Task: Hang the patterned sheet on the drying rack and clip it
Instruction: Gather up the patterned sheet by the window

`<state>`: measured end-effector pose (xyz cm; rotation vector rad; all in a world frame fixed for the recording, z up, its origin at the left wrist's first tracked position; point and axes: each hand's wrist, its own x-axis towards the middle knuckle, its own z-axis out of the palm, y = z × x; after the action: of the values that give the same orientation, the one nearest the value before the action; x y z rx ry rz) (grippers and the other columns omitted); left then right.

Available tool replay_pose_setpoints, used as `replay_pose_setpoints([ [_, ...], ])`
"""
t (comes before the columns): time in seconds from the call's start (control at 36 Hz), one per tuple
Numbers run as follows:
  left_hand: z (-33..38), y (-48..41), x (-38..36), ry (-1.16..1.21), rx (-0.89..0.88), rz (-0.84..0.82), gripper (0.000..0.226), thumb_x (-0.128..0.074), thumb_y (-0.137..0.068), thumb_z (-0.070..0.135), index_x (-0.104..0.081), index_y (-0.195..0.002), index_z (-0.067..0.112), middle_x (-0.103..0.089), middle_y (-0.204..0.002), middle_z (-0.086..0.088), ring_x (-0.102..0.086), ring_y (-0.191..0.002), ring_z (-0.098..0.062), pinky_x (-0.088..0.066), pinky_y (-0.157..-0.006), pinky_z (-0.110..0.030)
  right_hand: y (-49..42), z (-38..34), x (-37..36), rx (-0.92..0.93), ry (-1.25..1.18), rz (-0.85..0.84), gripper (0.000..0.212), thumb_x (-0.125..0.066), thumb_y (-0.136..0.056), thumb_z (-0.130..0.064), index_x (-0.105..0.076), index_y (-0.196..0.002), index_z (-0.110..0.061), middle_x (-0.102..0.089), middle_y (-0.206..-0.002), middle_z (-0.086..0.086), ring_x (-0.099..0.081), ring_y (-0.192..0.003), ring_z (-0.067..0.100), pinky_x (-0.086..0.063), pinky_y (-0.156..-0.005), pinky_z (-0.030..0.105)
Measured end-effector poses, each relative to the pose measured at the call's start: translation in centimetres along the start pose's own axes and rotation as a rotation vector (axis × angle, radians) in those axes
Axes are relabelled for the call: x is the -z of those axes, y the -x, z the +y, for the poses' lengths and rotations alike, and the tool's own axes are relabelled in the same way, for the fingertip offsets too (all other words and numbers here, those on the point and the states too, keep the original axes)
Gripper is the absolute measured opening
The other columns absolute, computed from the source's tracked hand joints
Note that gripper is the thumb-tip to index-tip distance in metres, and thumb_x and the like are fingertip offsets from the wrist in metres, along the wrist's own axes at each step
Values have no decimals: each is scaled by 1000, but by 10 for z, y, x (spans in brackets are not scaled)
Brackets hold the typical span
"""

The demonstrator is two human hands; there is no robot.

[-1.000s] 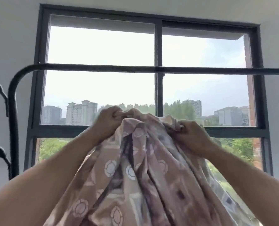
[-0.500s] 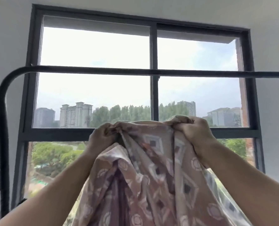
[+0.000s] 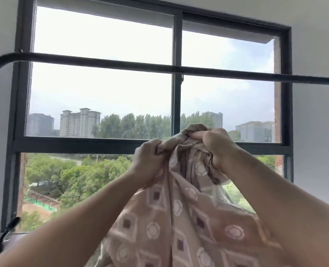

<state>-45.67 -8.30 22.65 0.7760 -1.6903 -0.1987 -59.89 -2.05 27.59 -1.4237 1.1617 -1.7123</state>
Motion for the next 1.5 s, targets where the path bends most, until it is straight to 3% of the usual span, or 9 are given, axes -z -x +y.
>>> replay_pose_setpoints([
  [0.25,-16,-23,25,70,85,161,19,-58,-82,8,-61,-64,15,-61,-64,0,-57,-66,-19,-45,-59,-30,11,-5,14,240,988,-510,30,-73,-71,-8,-64,-96,-21,-66,-86,-2,-59,-69,9,-49,-61,21],
  [0.39,-24,-32,60,383,237,431,25,-57,-88,11,-56,-63,16,-54,-61,-1,-51,-57,-17,-43,-41,-22,-5,-13,39,571,602,173,9,-64,-81,-6,-68,-84,2,-63,-74,12,-54,-68,21,-40,-59,31],
  [0.5,-13,-26,57,415,243,41,18,-59,-88,10,-66,-75,20,-65,-54,3,-60,-51,-12,-51,-46,-18,-7,6,33,486,772,110,10,-55,-86,-8,-62,-79,-8,-61,-73,2,-57,-70,18,-44,-59,24],
  [0.64,-20,-32,57,333,323,160,7,-65,-83,19,-70,-80,21,-71,-87,-14,-66,-83,-32,-54,-81,-52,-10,23,29,439,730,183,18,-56,-83,-5,-61,-69,-14,-61,-71,3,-57,-76,22,-37,-66,24],
  [0.81,-6,-25,43,143,271,-57,28,-56,-88,6,-50,-111,21,-57,-115,-7,-57,-96,-23,-50,-87,-40,-13,21,16,379,581,162,34,-56,-84,-5,-50,-54,-19,-49,-56,-3,-47,-61,16,-36,-50,23],
  [0.94,30,15,13,396,264,-655,42,-64,-83,23,-49,-121,17,-60,-106,2,-60,-94,-12,-55,-78,-31,-16,12,-1,374,468,152,23,-57,-84,-6,-60,-64,-15,-57,-61,0,-55,-62,16,-45,-50,19],
  [1.14,11,-6,10,250,218,-209,24,-63,-72,28,-67,-74,5,-66,-78,-17,-59,-72,-24,-53,-73,-49,-5,-1,2,476,277,125,9,-64,-83,-9,-60,-78,-15,-62,-72,3,-61,-76,22,-51,-67,32],
  [1.28,22,-30,27,502,298,101,23,-49,-87,3,-66,-72,6,-61,-73,-16,-58,-68,-28,-48,-65,-40,19,13,10,132,505,-467,23,-73,-76,-7,-59,-94,-12,-66,-72,-5,-63,-60,8,-49,-51,17],
  [1.5,58,-49,68,310,-103,223,27,-51,-86,2,-64,-67,16,-61,-63,-3,-53,-50,-2,-44,-48,-18,0,-40,22,632,157,172,13,-63,-81,-2,-62,-70,-9,-60,-66,7,-55,-59,14,-48,-56,26],
])
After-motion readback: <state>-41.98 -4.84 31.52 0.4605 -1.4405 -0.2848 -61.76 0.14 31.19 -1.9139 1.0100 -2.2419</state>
